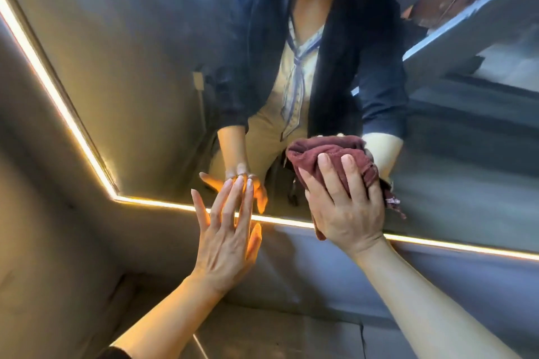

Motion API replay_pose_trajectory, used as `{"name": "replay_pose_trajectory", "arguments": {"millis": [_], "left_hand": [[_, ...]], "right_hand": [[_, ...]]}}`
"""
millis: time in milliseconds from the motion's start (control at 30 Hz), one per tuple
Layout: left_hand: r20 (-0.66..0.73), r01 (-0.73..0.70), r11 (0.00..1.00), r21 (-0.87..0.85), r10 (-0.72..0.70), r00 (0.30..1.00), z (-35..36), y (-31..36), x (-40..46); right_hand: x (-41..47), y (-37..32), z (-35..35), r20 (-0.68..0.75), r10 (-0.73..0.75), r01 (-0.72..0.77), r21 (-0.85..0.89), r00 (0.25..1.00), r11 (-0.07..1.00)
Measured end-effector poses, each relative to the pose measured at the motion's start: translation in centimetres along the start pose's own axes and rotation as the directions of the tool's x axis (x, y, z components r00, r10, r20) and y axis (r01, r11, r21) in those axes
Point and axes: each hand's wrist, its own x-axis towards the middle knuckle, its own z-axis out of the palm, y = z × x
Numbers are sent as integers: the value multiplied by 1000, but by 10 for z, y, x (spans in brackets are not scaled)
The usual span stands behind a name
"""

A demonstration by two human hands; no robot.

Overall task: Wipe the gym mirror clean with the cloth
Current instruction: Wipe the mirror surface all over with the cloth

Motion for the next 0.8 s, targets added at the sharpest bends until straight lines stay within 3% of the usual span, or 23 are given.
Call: {"name": "replay_pose_trajectory", "arguments": {"millis": [367, 633, 800], "left_hand": [[-129, 1, 1000, 29, 2, 992, 13, 1, 5], [-78, -45, 995, 87, 51, 996, -11, -6, 13], [-76, -98, 990, 105, 106, 991, -30, -15, 22]], "right_hand": [[-12, 7, 2, -9, -32, 32, -13, 999, 999], [-8, 15, -5, 51, -73, 71, 53, 996, 996], [-7, 7, -7, 28, 17, -19, 87, 999, 996]]}}
